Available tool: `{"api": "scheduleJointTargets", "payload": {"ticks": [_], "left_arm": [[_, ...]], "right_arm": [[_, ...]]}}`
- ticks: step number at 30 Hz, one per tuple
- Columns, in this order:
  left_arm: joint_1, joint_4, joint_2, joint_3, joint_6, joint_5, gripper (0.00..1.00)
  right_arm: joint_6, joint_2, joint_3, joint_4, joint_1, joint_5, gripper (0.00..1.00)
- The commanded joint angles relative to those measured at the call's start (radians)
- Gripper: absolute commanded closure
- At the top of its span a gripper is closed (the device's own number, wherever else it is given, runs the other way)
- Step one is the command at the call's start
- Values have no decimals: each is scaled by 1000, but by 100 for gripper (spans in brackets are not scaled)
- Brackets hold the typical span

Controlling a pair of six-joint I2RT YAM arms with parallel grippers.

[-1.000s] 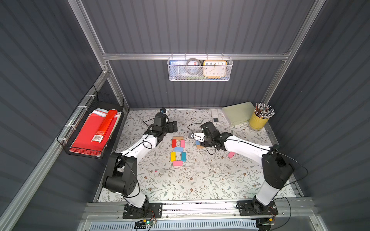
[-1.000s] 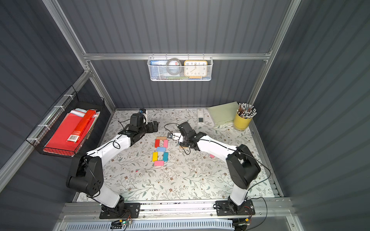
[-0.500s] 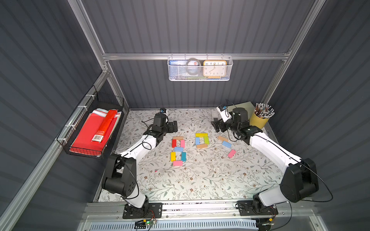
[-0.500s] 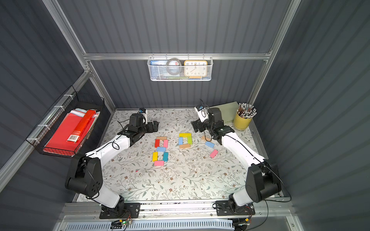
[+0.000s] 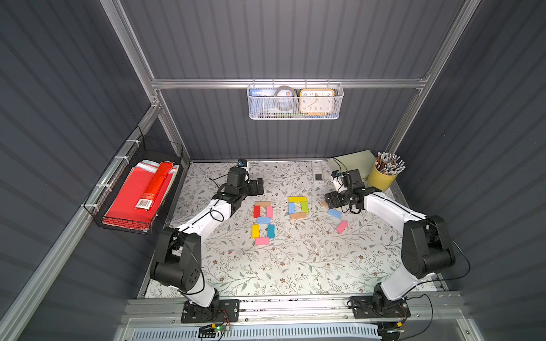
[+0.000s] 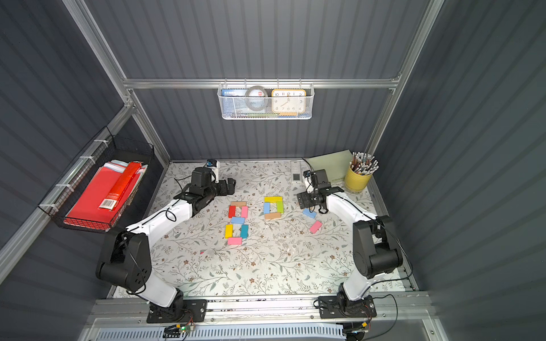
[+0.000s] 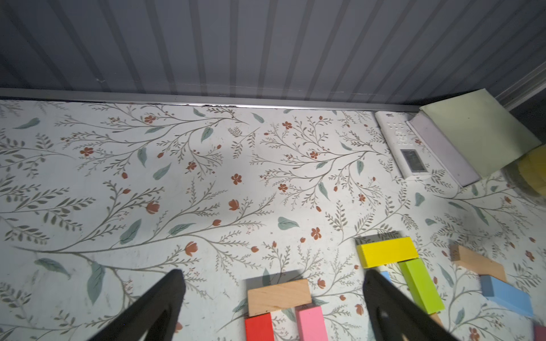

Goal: Assemble the number 8 with building blocks
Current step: Pick up the building block from the center of the board.

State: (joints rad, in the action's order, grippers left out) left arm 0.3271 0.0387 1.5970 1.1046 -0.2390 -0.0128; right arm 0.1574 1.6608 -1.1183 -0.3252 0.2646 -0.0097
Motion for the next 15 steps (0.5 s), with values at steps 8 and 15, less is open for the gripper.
{"api": "scheduleJointTargets", "payload": {"ticks": [8, 15], "left_arm": [[149, -1, 20, 44, 84, -62, 2], [151, -12, 6, 37, 108, -41, 2]], "right_arm": [[24, 21, 98, -58, -29, -46, 17], [60, 66, 81, -33, -27, -24, 21]]}}
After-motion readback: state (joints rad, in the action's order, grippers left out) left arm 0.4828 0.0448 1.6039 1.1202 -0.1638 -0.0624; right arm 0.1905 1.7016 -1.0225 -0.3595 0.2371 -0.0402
